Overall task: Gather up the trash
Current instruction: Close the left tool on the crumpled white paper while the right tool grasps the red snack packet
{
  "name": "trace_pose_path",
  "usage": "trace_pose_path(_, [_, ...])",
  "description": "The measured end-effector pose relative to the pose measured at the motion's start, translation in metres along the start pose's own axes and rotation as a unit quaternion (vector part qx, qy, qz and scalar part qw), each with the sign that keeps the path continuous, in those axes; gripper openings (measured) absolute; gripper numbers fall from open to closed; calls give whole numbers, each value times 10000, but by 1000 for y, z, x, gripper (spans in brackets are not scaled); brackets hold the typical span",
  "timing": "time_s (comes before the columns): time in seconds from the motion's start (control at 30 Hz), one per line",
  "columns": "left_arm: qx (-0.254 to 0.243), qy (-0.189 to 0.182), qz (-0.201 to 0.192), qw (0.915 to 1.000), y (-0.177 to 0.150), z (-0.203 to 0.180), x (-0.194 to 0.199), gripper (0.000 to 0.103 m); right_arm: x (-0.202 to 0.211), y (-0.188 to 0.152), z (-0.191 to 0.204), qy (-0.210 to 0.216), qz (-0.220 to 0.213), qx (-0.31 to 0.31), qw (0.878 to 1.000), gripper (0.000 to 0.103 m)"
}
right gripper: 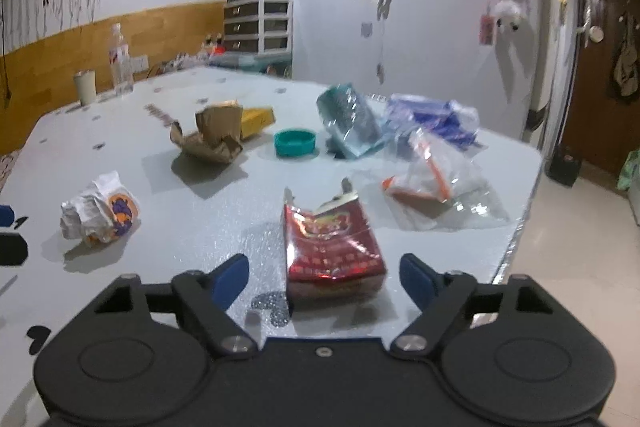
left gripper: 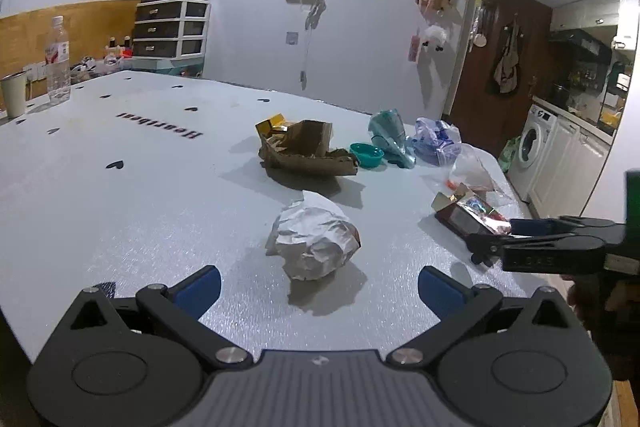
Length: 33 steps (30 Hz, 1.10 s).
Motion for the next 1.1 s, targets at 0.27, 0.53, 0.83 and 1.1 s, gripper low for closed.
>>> trace_pose_path(0.27, [-182,-94,-231,9995,12,3,-9,102,-29,4,3,-65,-47,78,9999,71])
trace_pose_path(0.53, [-498,-120,20,9987,20,1,-37,82,-26,1,6,-30,-206,166,9996,56])
trace_pose_path(0.83, [-235,-255,293,9990,22,0,-60,75,-8,-12,13,-251,-313,-66,9992,56])
trace_pose_path(1.1, [-101,-100,386,9992,13,3,-69,53,10,-24,26,-222,-363,-63,9991,56])
Point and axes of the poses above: each gripper's, at about its wrist camera, not at the fingertips, and x roughly against the way its jaws point, z to its left, y to its top, the point moved 2 cm from there along -x, roughly the way its jaws point, and after that the axes turned 5 degrees about x, right-handed, at the moved point
